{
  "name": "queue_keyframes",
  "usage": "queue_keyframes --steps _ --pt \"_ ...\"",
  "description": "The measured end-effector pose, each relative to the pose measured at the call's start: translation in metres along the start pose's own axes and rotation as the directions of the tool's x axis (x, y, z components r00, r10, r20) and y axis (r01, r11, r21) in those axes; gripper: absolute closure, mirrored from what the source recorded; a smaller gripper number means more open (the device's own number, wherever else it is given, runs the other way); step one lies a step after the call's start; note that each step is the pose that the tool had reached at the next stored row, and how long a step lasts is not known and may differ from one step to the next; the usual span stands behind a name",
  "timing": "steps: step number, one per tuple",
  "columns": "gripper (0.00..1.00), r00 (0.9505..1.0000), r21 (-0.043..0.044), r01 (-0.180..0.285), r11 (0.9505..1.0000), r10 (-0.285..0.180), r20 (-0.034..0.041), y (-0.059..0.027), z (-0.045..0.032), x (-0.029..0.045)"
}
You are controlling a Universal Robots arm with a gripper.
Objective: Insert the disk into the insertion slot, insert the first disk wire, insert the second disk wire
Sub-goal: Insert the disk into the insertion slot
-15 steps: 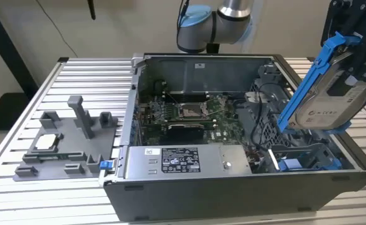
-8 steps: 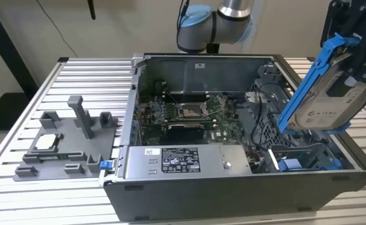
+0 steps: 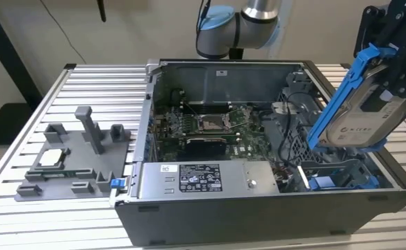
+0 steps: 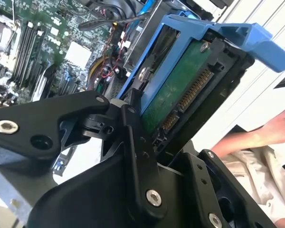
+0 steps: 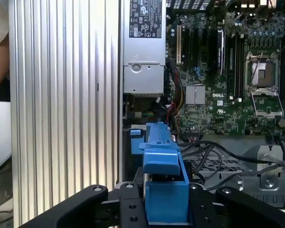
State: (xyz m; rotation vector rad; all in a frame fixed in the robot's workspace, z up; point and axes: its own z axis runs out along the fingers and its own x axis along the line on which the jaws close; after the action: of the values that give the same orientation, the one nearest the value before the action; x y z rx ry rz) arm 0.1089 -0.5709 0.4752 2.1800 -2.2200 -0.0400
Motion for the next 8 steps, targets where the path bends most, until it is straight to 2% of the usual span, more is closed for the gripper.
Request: queue_keyframes --steps 8 --pt "1.0 1.0 0.0 0.0 1.0 0.0 0.0001 -0.0068 0.0097 0.0"
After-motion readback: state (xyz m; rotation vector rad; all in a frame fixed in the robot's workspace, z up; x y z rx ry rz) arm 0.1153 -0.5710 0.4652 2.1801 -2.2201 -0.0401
